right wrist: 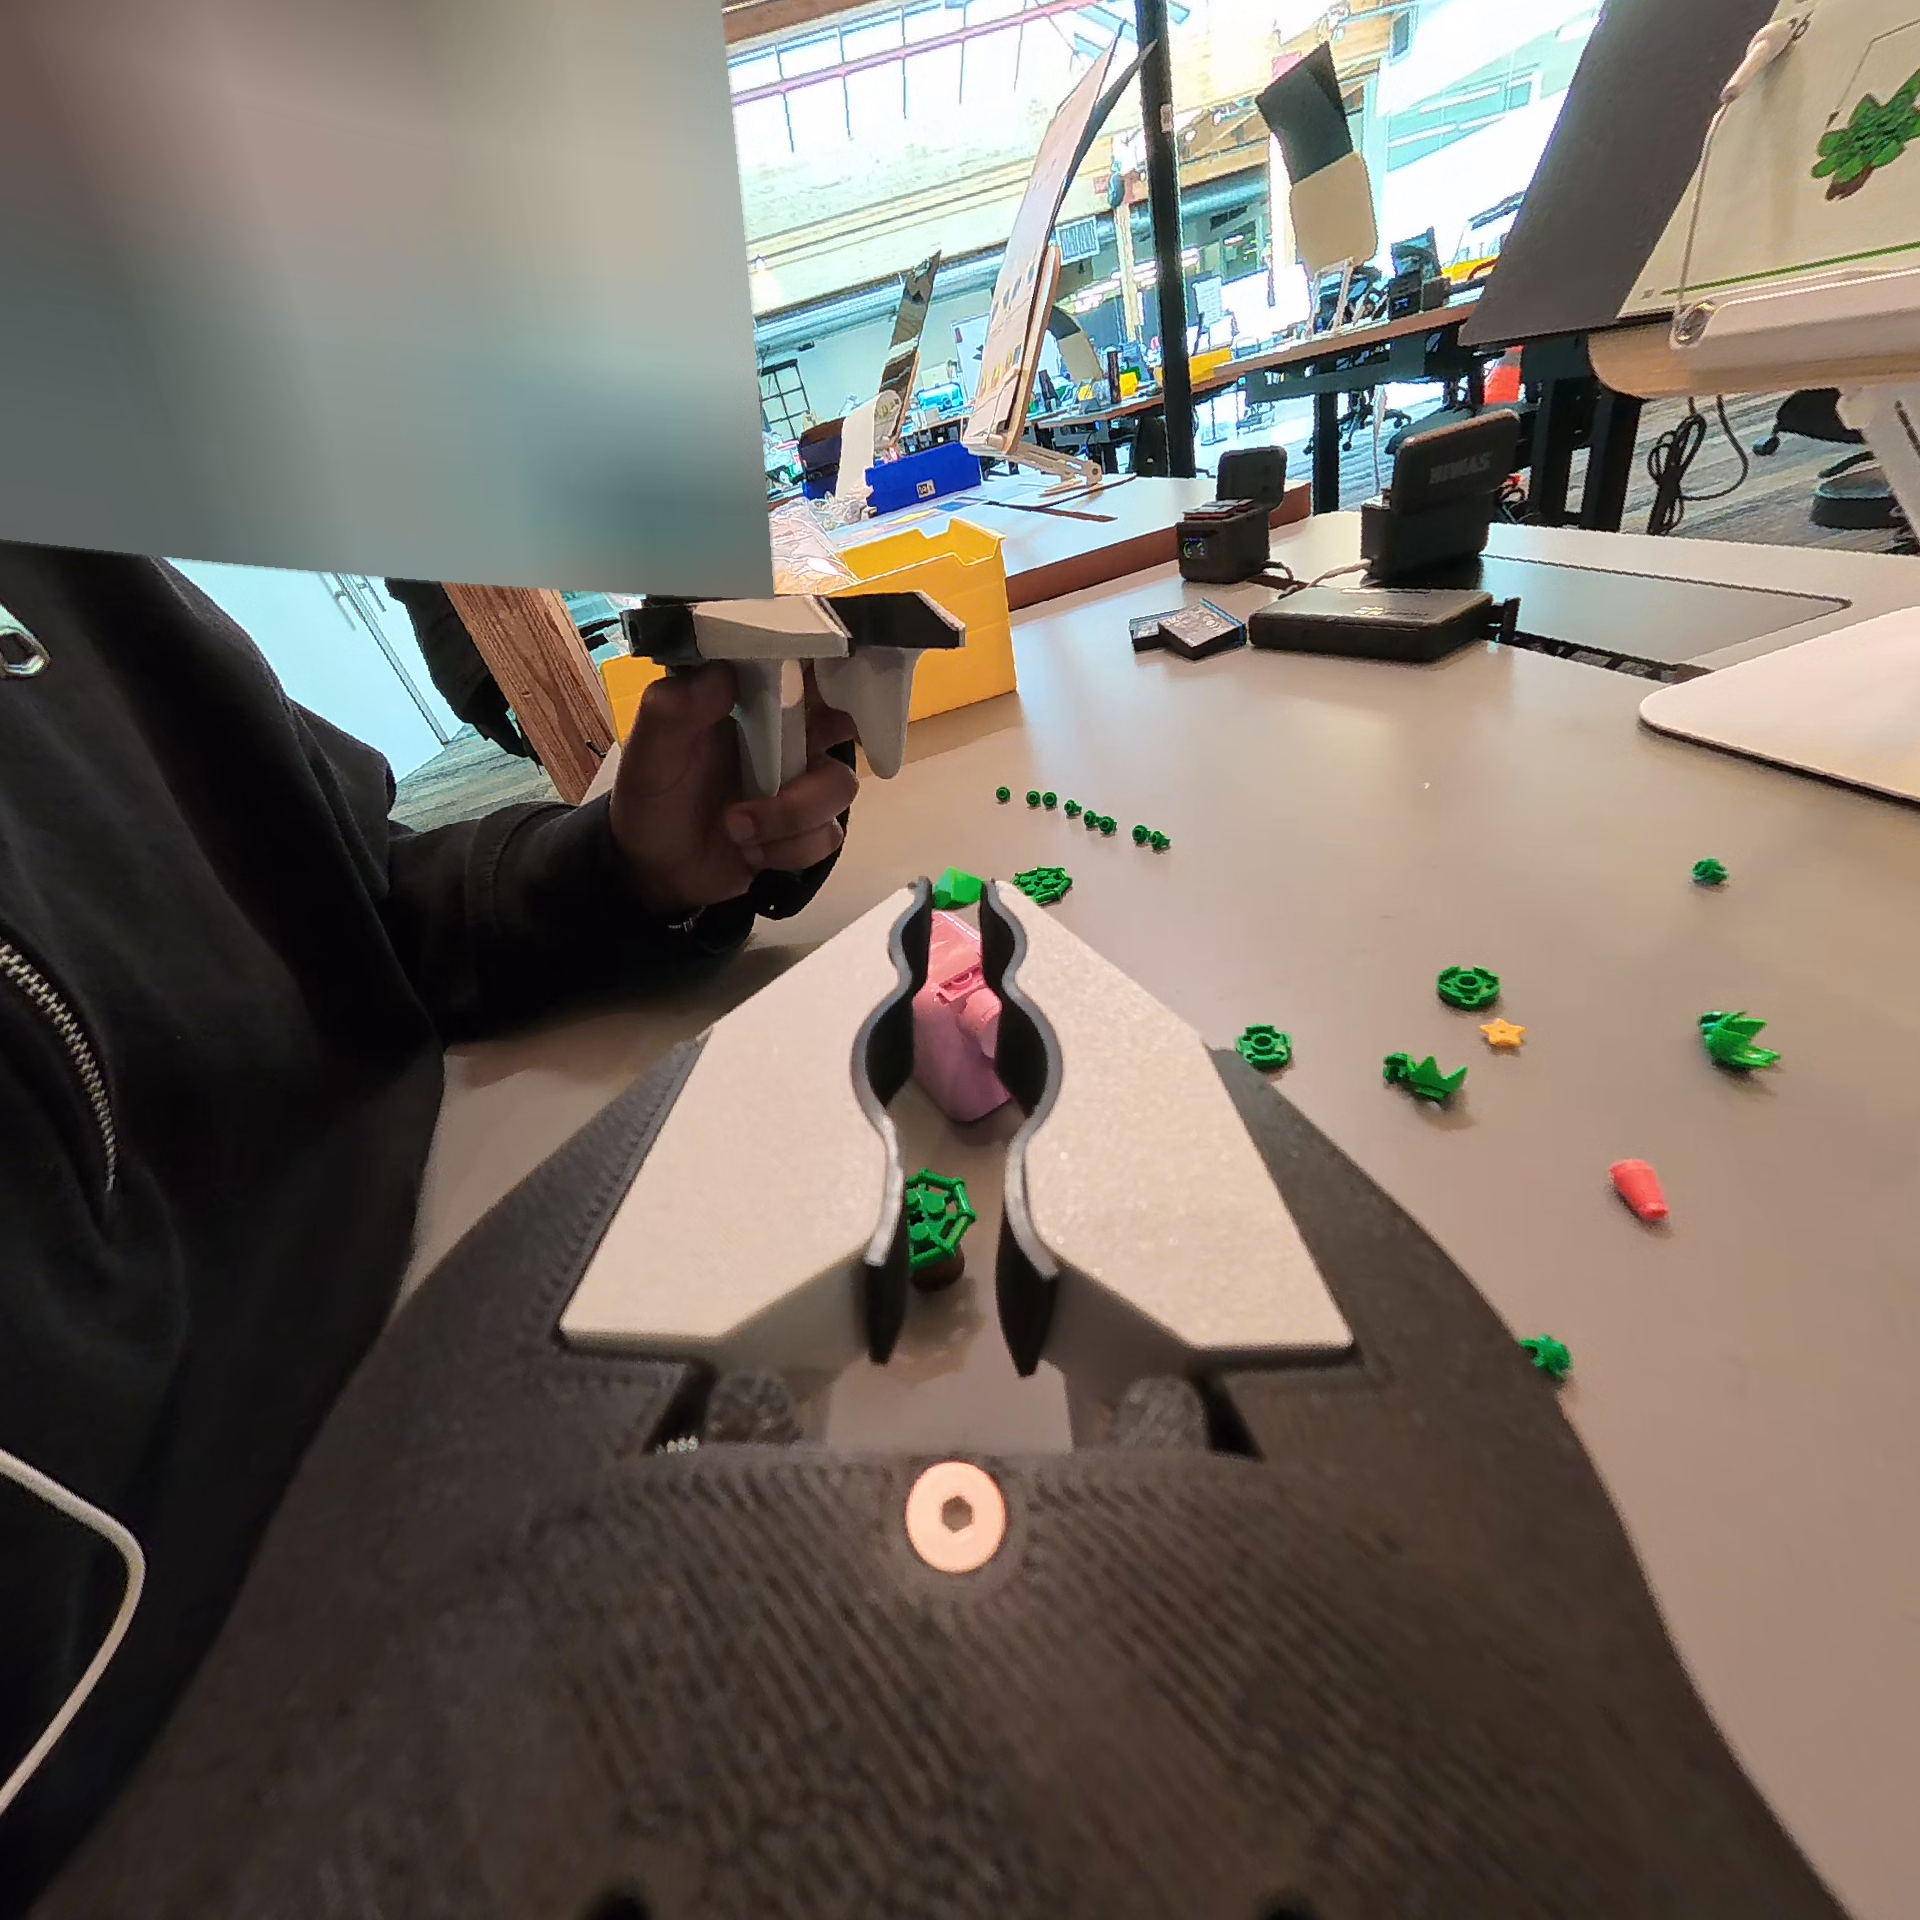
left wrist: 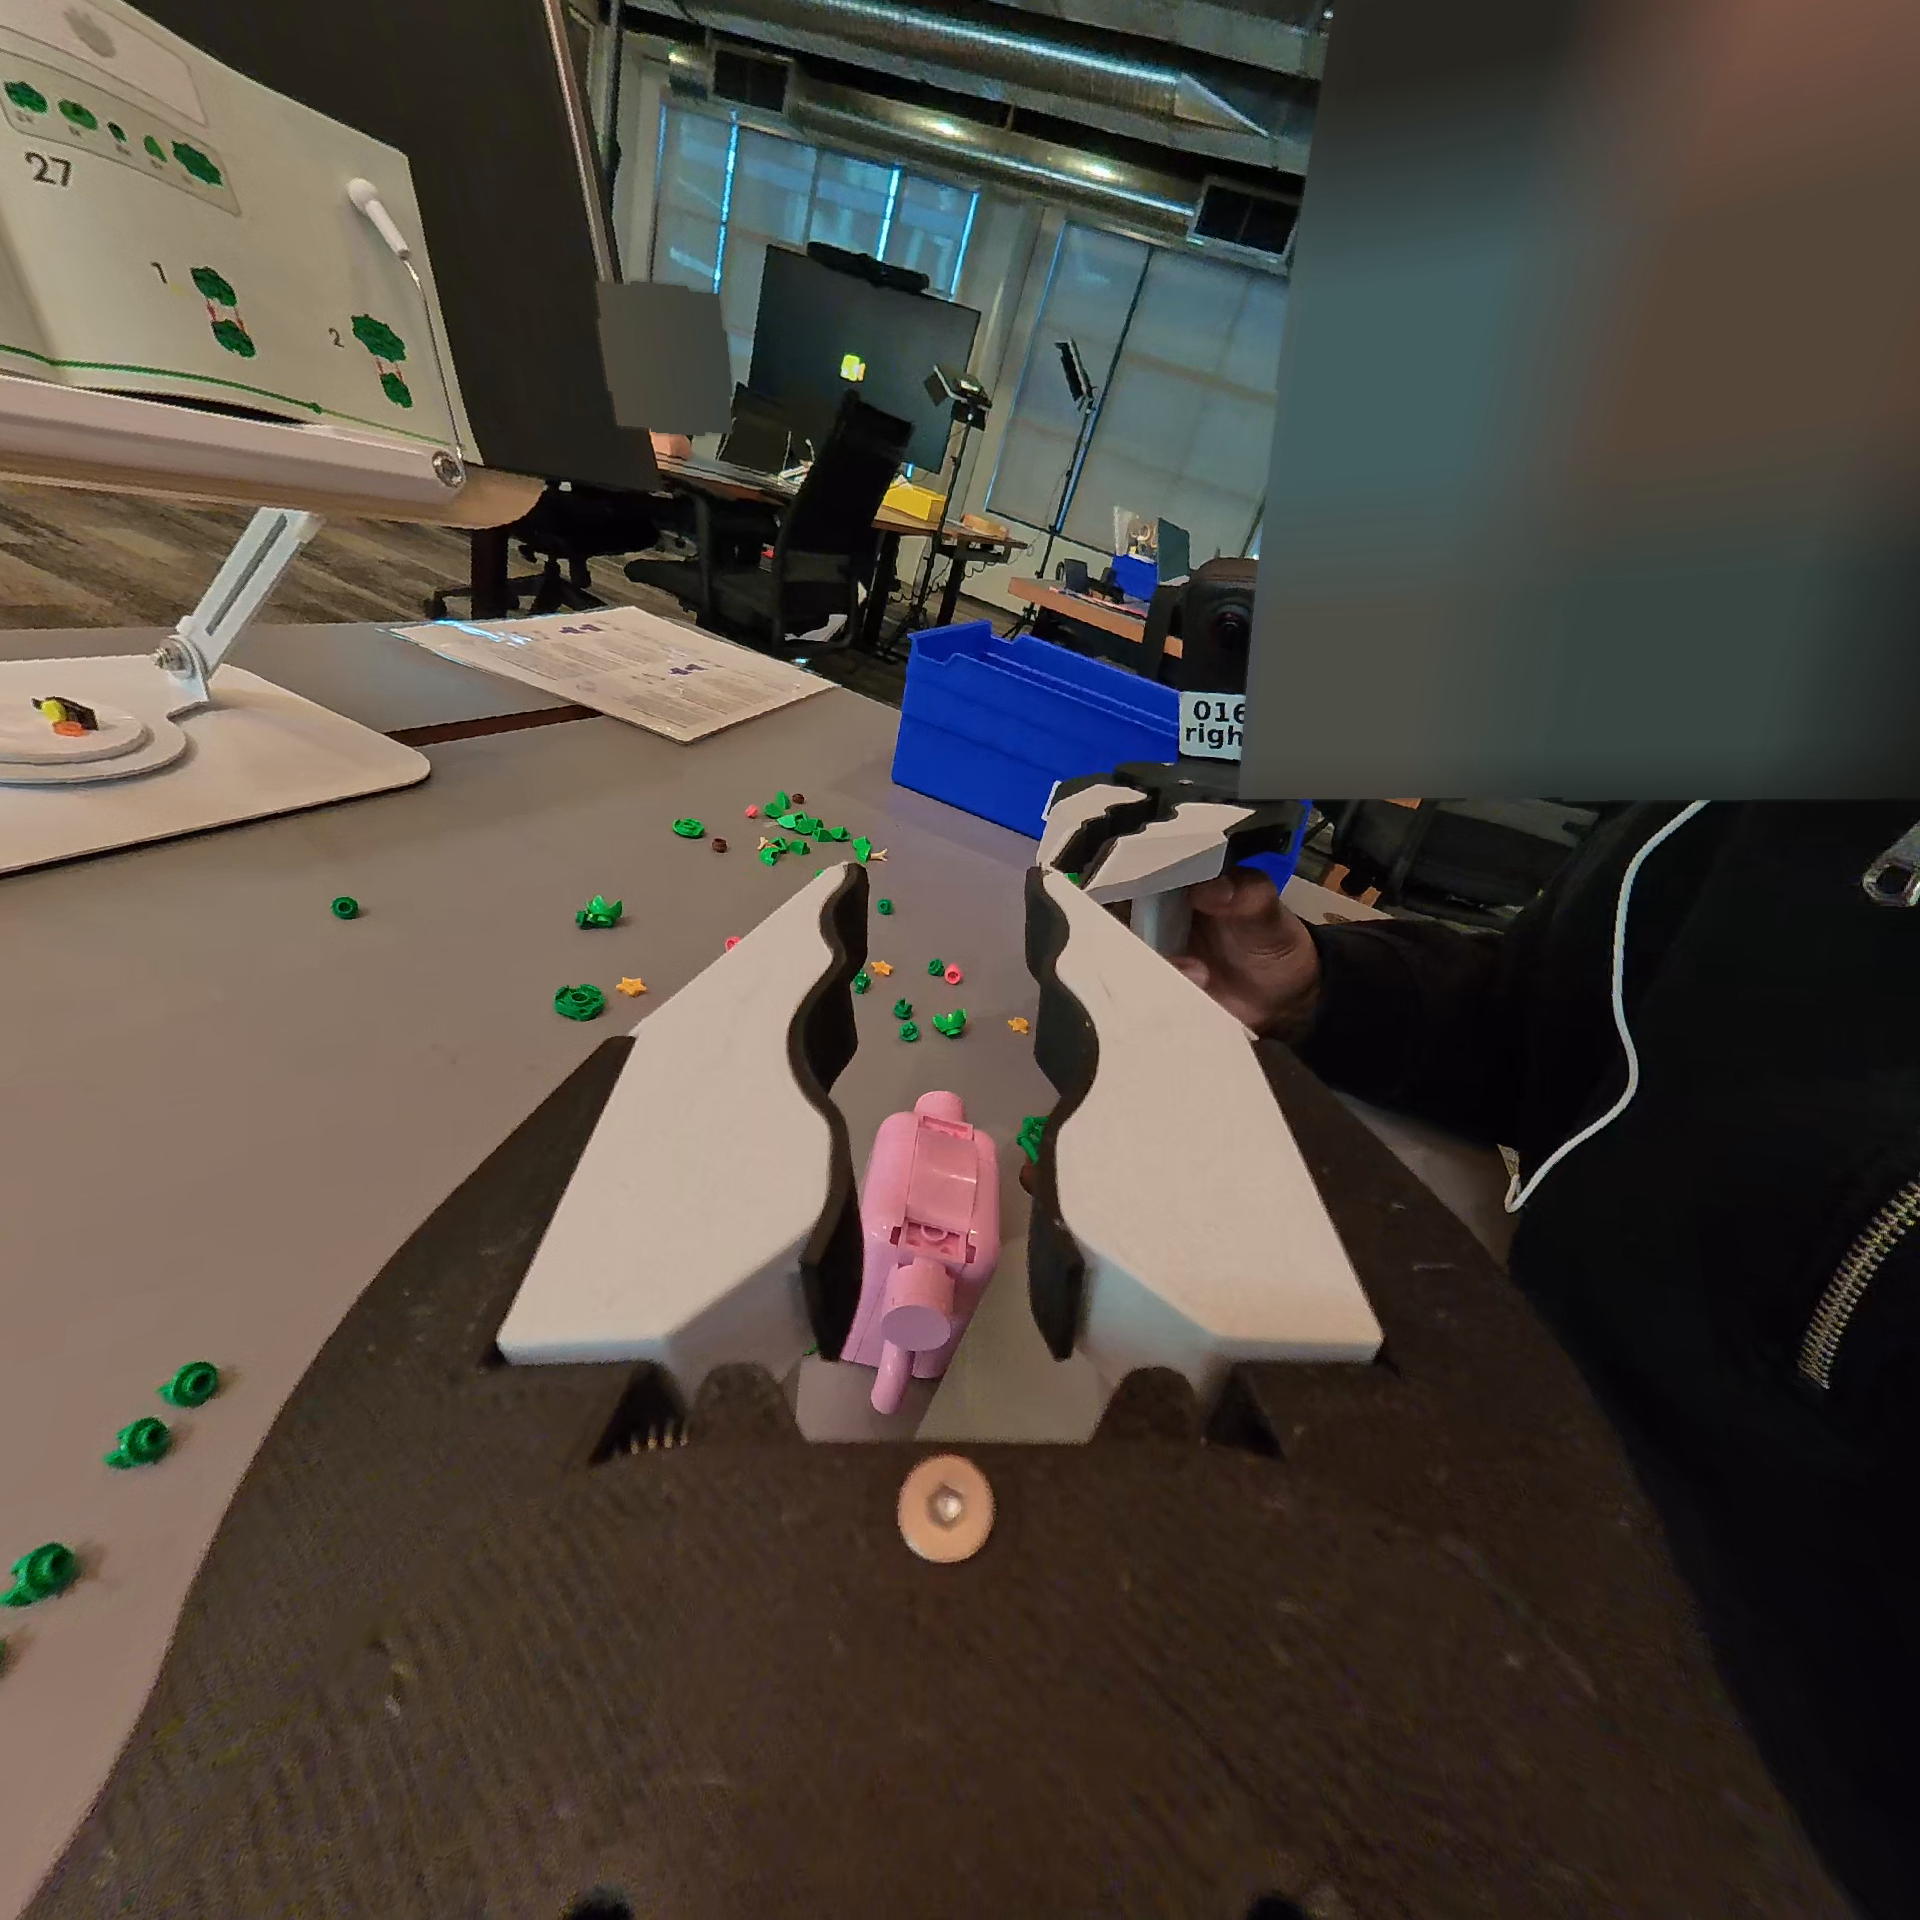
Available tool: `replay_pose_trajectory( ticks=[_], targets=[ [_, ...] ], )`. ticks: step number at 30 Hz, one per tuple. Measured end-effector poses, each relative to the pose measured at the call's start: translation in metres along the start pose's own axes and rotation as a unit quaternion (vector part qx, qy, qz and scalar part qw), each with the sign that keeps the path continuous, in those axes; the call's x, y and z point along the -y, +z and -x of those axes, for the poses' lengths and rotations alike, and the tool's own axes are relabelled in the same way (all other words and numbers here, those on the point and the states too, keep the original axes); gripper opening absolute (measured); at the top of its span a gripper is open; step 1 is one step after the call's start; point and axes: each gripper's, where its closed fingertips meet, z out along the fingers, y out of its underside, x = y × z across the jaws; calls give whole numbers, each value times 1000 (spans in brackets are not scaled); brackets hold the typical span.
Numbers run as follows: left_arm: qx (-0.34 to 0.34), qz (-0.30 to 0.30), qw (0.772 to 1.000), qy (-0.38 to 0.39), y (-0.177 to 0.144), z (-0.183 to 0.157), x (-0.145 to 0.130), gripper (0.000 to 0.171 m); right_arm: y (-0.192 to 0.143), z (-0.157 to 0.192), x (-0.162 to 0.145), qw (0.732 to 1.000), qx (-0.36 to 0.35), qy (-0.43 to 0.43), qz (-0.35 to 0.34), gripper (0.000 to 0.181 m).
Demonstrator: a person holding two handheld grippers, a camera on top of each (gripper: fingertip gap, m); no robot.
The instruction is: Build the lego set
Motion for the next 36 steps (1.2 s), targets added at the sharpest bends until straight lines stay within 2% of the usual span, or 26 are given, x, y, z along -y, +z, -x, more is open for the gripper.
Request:
replay_pose_trajectory(
  ticks=[15,17,19,20,23,26,28,32,36],
  targets=[
    [7,-3,1000,5,-2,2,3,27,0,0,0,1000,-1,0,0,7],
    [27,-4,999,24,-11,9,12,28,0,0,0,1000,-2,-1,0,7],
    [101,3,992,76,-37,38,20,19,0,0,0,1000,-3,-5,-1,7],
    [149,14,985,84,-56,58,22,10,0,1,0,1000,-3,-7,0,7],
    [224,68,971,46,-102,92,22,11,1,1,-2,1000,-7,-12,7,7],
    [312,184,932,11,-134,125,-11,17,2,-1,-2,1000,-13,-14,8,7],
    [323,235,916,-23,-142,133,-34,17,3,-2,-2,1000,-15,-15,9,7],
    [320,291,897,-96,-147,139,-69,19,2,-2,-2,1000,-15,-15,7,7],
    [368,332,866,-66,-161,149,-78,19,3,-2,-2,1000,-15,-15,9,7]
  ],
)
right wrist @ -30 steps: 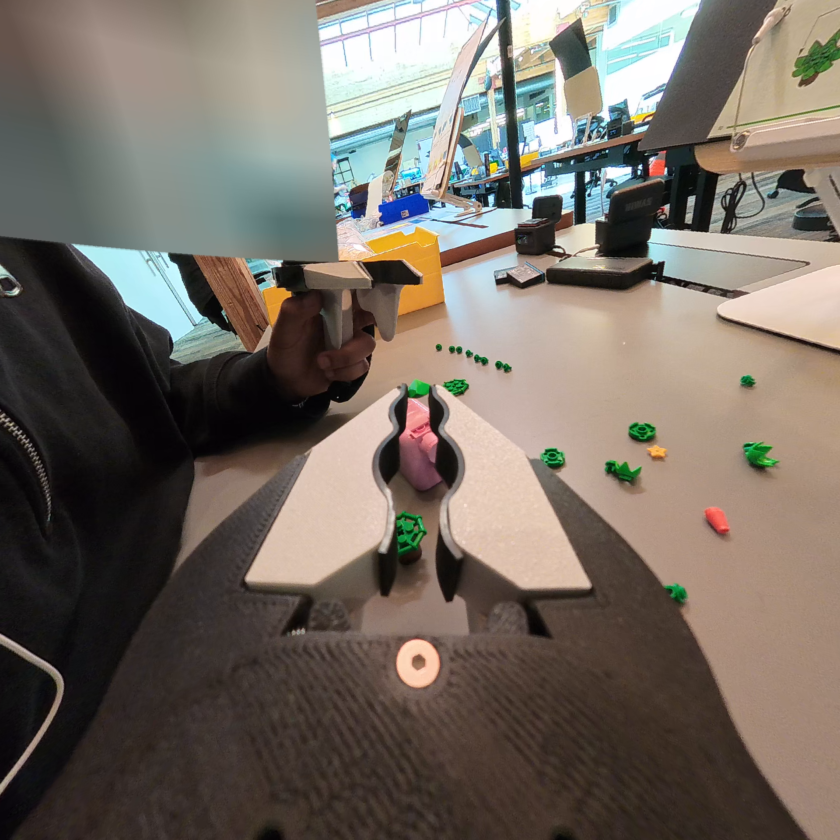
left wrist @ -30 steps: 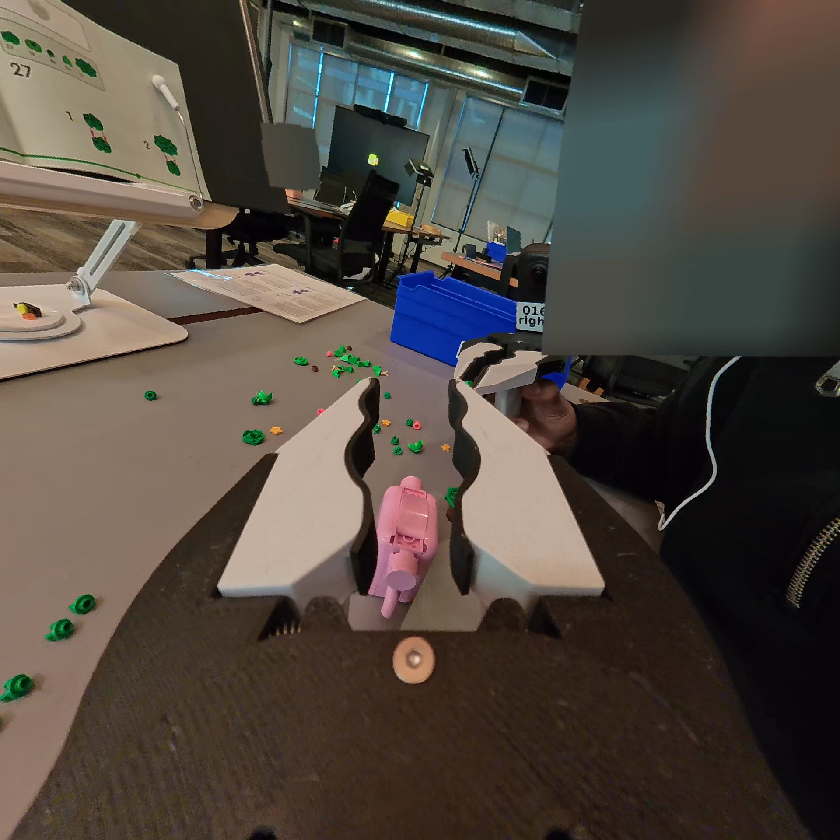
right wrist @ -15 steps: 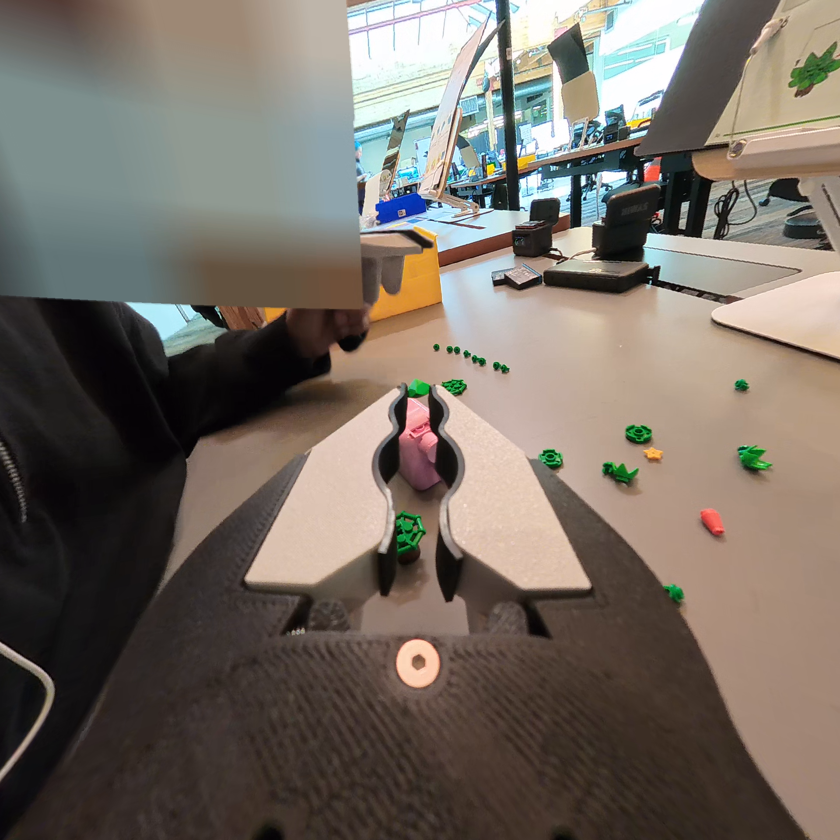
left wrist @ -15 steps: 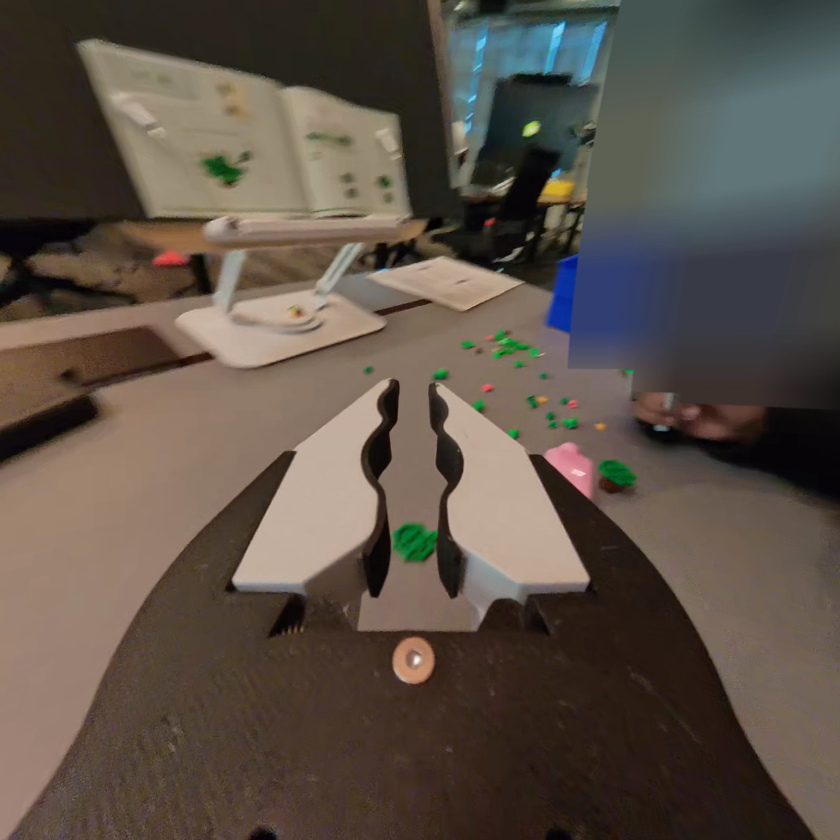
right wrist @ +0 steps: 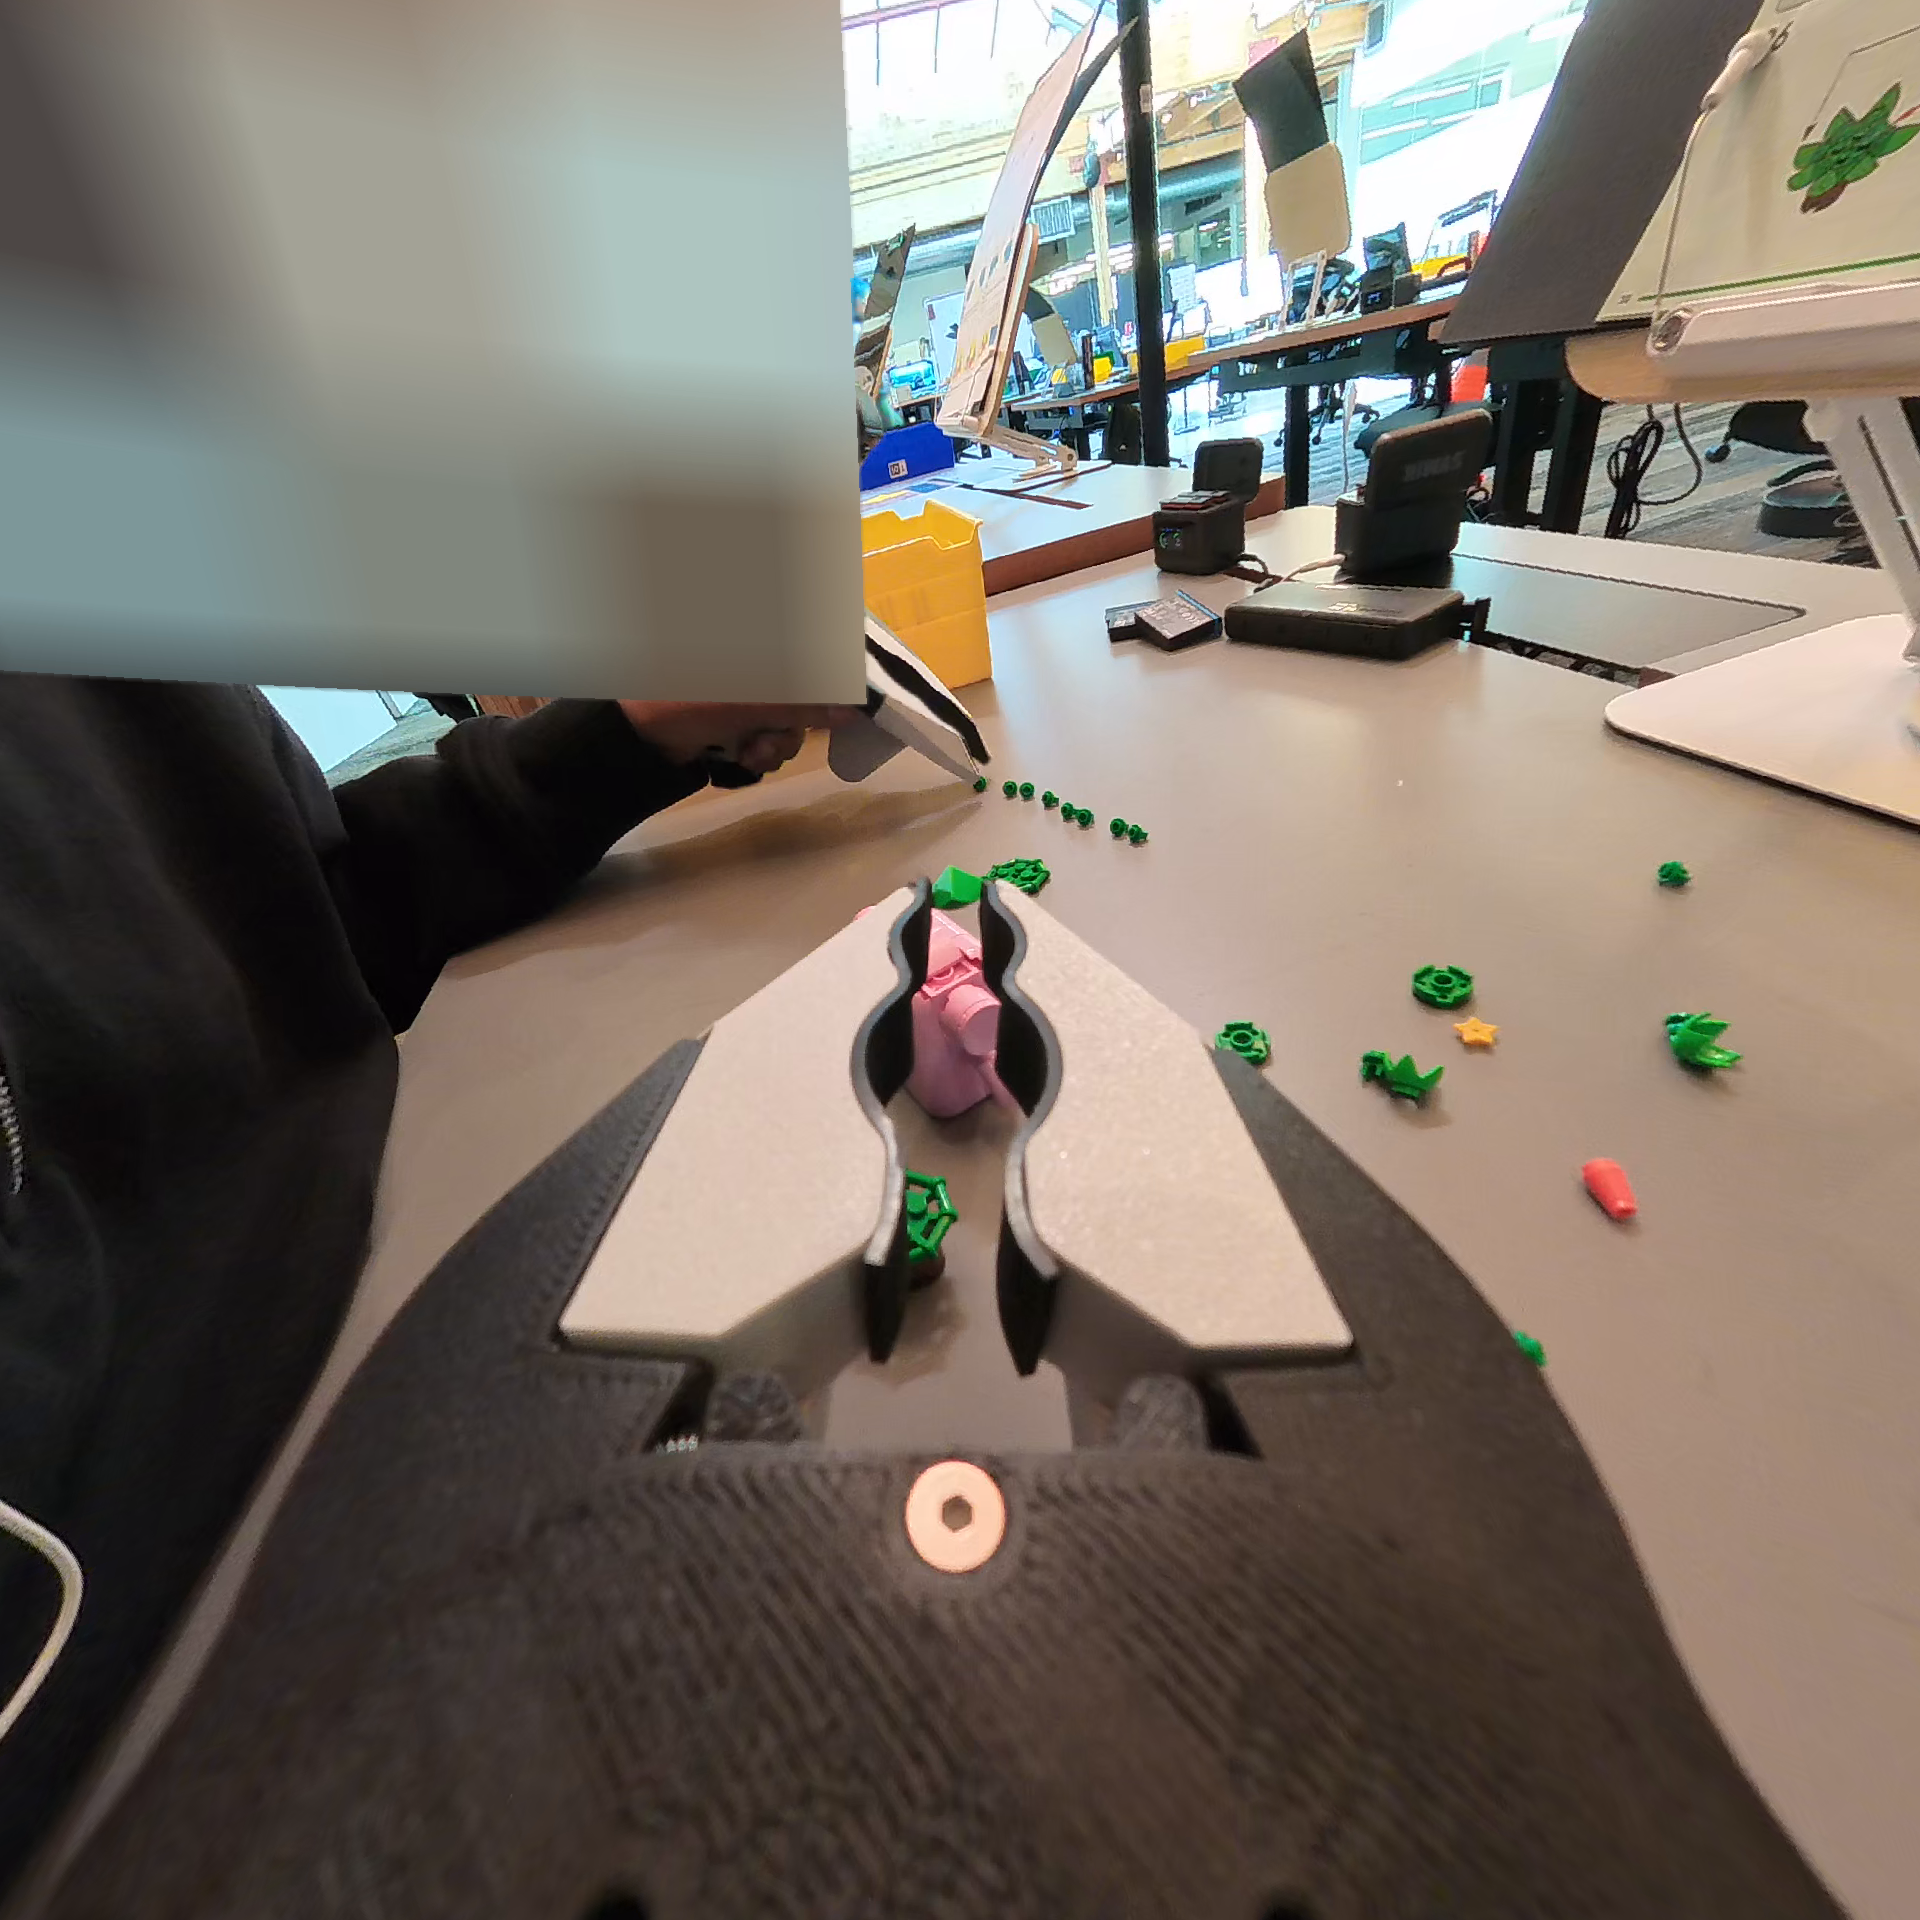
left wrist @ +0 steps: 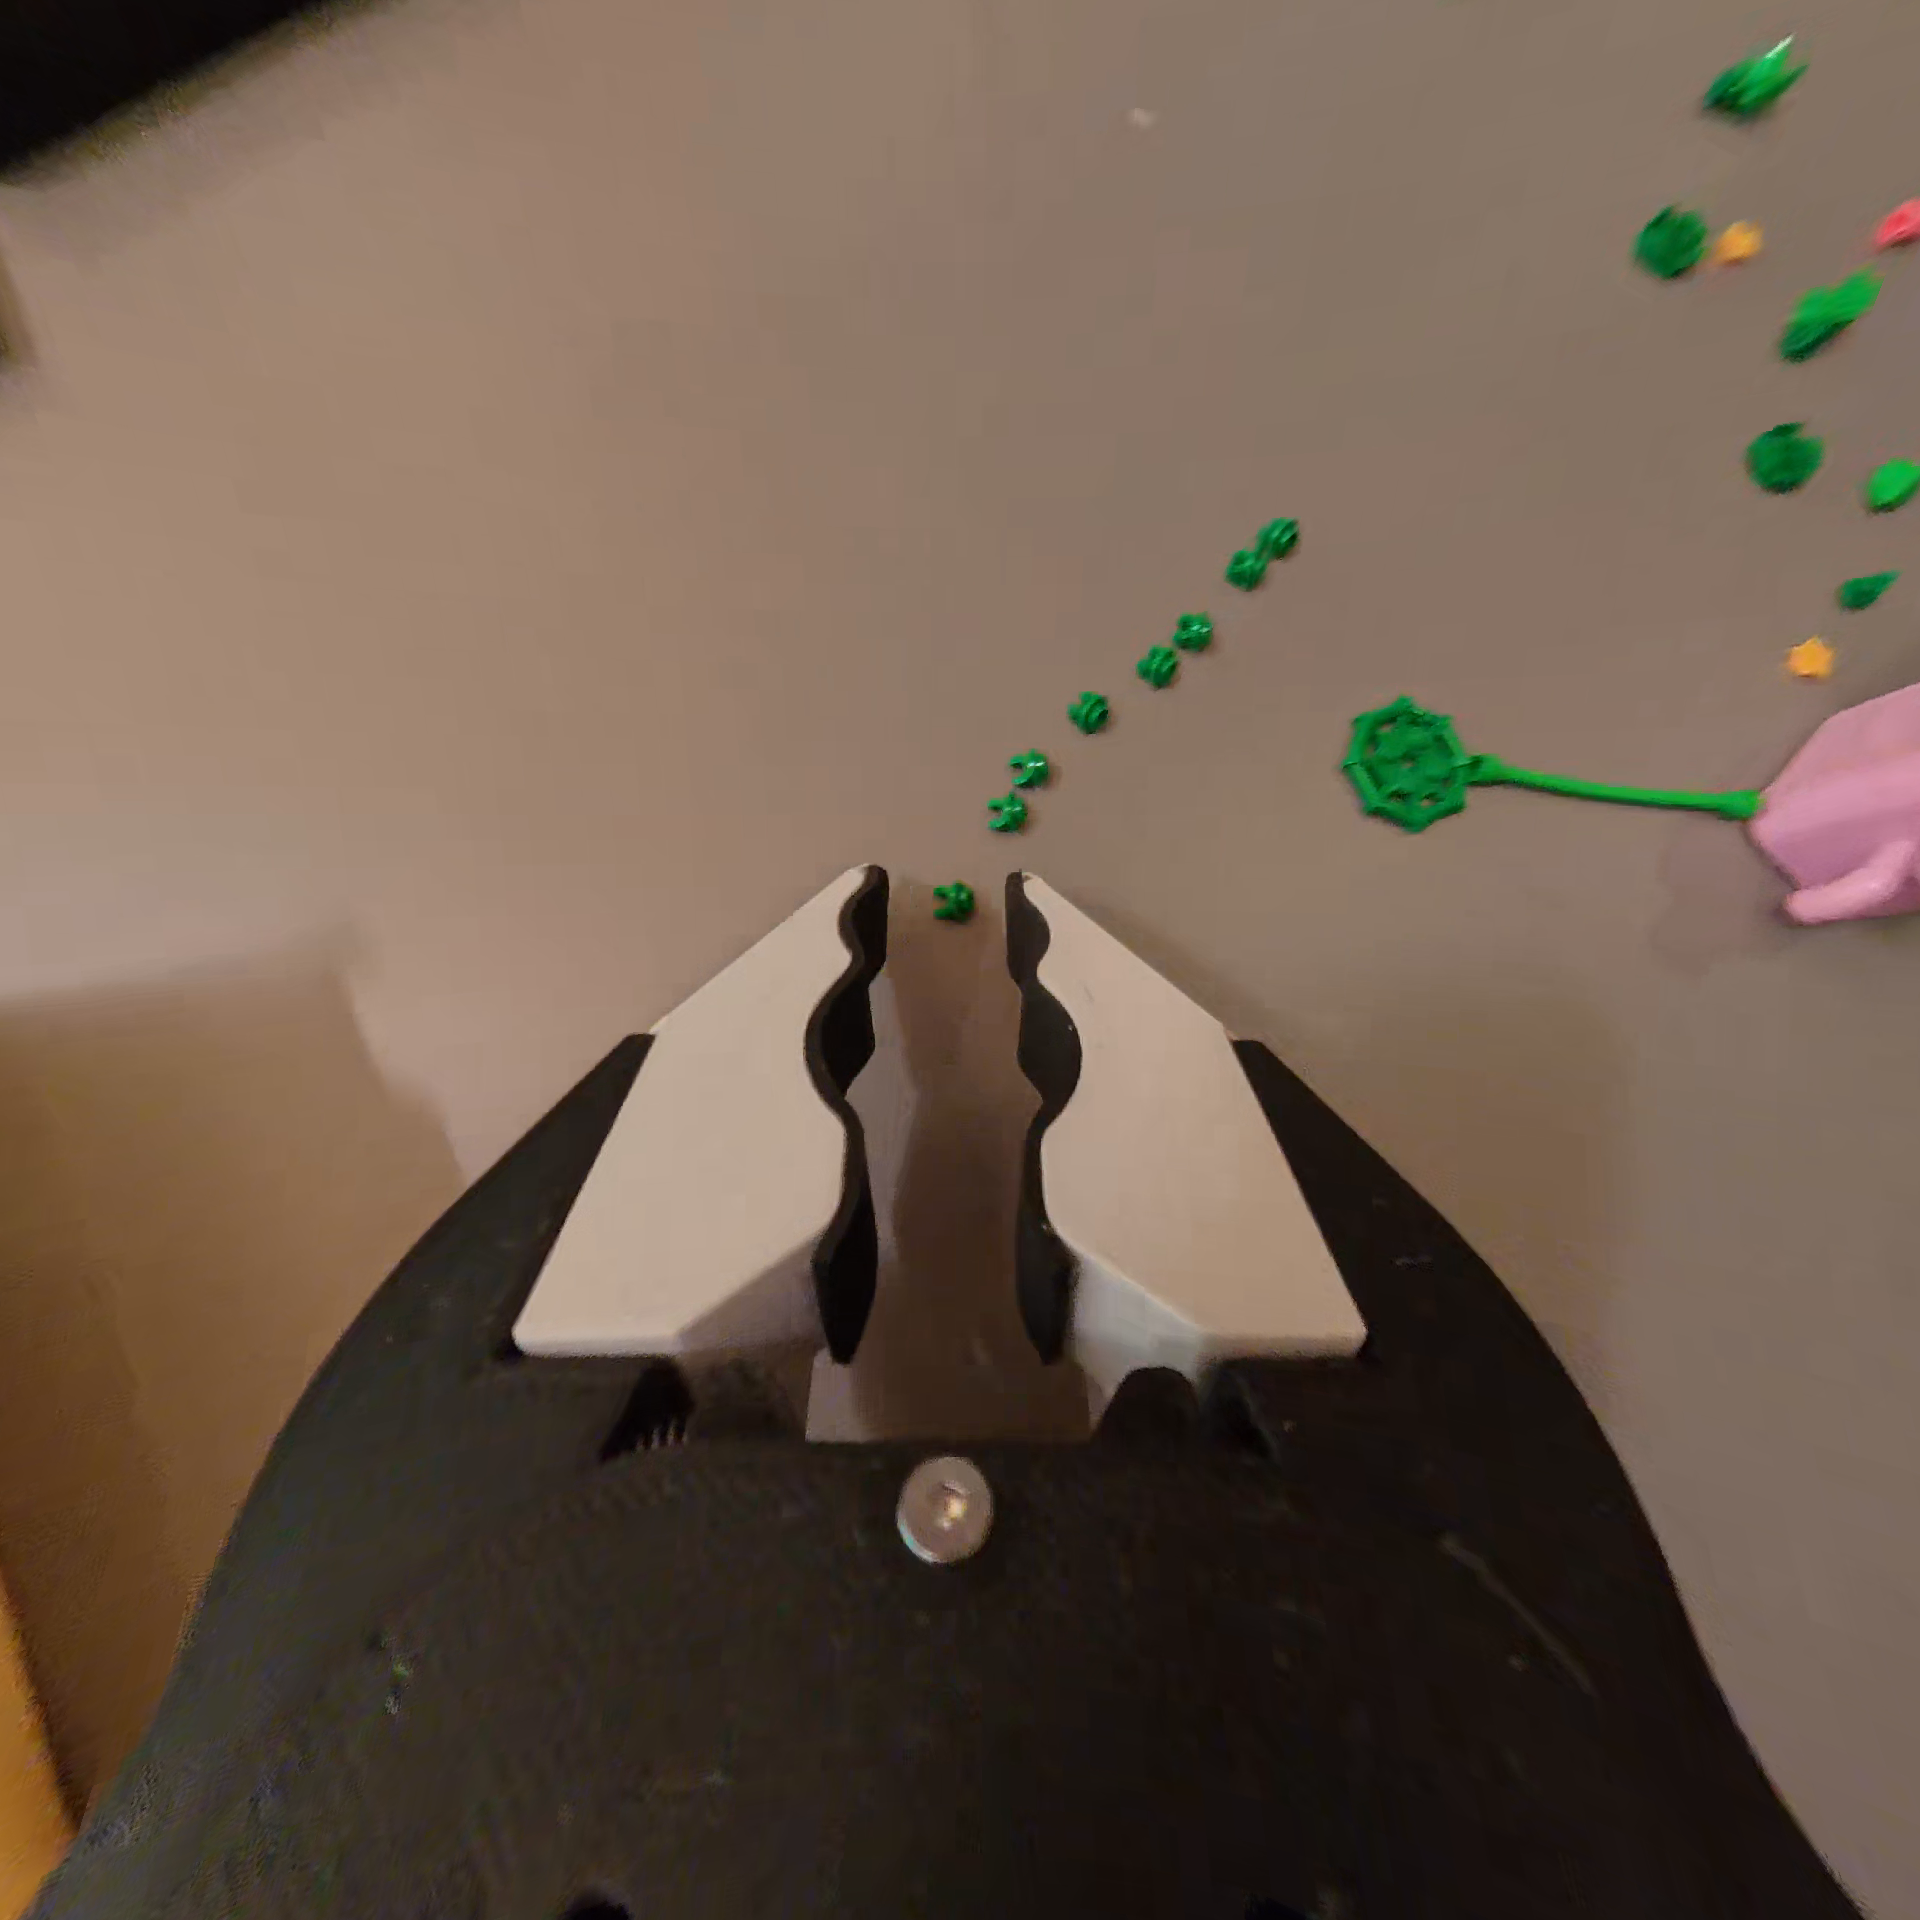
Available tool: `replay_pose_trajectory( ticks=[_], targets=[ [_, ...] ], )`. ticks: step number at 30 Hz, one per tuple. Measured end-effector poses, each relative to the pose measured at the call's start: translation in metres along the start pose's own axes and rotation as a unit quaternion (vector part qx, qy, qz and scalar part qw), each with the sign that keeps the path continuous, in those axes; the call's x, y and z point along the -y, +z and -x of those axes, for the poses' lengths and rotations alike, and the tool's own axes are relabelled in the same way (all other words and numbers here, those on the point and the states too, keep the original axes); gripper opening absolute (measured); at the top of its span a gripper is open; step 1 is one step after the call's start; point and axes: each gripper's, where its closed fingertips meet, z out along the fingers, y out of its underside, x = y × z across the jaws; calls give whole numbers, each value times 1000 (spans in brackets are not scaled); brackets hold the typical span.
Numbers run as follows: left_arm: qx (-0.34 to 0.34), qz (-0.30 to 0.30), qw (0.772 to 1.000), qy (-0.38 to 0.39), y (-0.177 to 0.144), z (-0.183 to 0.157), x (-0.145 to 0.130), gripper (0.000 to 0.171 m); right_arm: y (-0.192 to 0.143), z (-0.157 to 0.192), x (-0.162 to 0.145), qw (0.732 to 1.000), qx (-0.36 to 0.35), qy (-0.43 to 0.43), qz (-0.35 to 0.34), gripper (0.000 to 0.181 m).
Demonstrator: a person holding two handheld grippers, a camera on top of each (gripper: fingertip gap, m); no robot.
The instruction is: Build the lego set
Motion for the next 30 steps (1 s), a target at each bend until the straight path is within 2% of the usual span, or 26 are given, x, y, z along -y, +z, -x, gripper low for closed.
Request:
replay_pose_trajectory(
  ticks=[3,16,26,30],
  targets=[
    [20,2,1000,17,-2,2,0,20,0,0,0,1000,0,2,-1,7],
    [-30,34,998,33,2,-18,-11,21,0,0,0,1000,0,2,-1,7],
    [-39,3,999,32,4,-8,-5,21,0,0,0,1000,2,1,-1,7],
    [-38,-2,999,23,6,-6,-5,13,0,1,0,1000,3,0,-1,7]
  ],
)
